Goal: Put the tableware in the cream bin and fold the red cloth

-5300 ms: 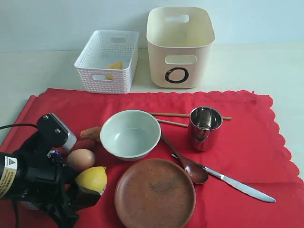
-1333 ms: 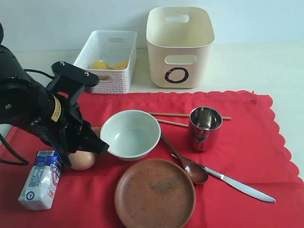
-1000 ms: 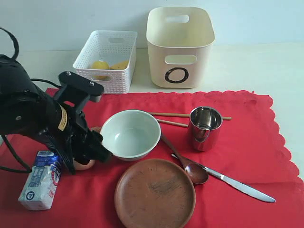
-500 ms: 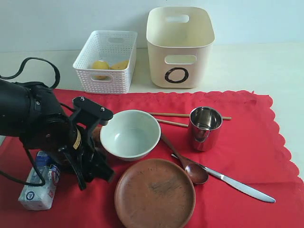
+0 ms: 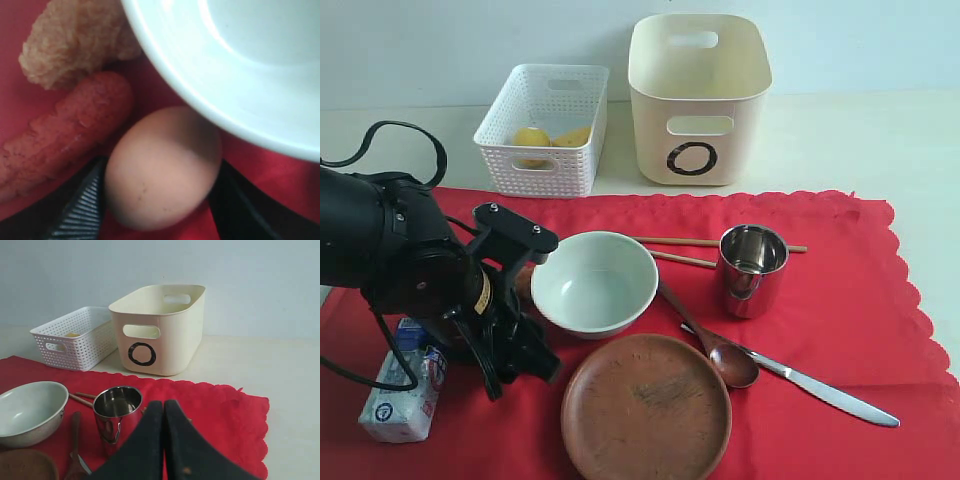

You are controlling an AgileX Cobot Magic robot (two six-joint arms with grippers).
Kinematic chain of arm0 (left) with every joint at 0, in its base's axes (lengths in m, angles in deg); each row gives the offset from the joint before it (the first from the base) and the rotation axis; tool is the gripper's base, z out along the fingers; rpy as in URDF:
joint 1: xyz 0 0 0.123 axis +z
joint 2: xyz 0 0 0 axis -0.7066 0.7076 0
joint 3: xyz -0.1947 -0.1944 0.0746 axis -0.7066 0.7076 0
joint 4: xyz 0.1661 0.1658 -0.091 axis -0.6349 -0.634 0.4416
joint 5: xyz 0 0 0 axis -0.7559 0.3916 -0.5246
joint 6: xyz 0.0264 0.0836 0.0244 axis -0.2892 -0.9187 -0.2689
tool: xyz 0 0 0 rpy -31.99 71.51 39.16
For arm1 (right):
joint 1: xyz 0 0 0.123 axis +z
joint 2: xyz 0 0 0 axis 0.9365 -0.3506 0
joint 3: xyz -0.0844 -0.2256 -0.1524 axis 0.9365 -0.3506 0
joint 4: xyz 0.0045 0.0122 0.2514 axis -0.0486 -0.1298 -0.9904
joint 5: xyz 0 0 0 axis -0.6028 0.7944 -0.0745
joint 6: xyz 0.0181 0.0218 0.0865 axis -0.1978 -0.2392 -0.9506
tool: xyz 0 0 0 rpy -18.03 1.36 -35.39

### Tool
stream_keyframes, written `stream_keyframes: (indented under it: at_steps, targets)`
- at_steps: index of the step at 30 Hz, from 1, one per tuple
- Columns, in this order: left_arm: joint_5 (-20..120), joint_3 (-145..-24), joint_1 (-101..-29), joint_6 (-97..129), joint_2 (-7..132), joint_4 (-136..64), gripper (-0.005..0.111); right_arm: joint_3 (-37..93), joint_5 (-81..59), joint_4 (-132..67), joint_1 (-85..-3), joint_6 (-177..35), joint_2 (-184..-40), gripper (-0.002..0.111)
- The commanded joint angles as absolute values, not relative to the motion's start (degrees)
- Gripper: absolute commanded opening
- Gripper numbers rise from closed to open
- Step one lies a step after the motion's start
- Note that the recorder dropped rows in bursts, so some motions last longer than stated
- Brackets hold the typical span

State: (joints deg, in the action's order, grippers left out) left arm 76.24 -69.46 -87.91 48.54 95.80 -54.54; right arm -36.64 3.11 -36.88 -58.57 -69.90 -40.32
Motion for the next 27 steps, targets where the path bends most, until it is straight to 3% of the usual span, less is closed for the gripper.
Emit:
stream_keyframes:
  at_steps: [1,9,17,27]
  targets:
    - [75.89,-69.4,-88.34,48.81,96.49,-53.92,0.053,-36.94,2.74,-36.9,-58.47,-69.84,-40.1,0.0]
    - [76.22,-69.4,-88.34,48.81,96.49,-53.92,0.002,-36.94,2.74,-36.9,-58.47,-69.84,-40.1,0.0]
    - [86.51,-70.6,-88.34,48.59,93.59,-55.15,0.0,-36.94,2.74,-36.9,-58.47,-69.84,-40.1,0.0]
    - [89.39,-74.34,-88.34,48.35,84.03,-56.52,0.0,-36.94,2.74,-36.9,-58.47,-69.84,-40.1,0.0]
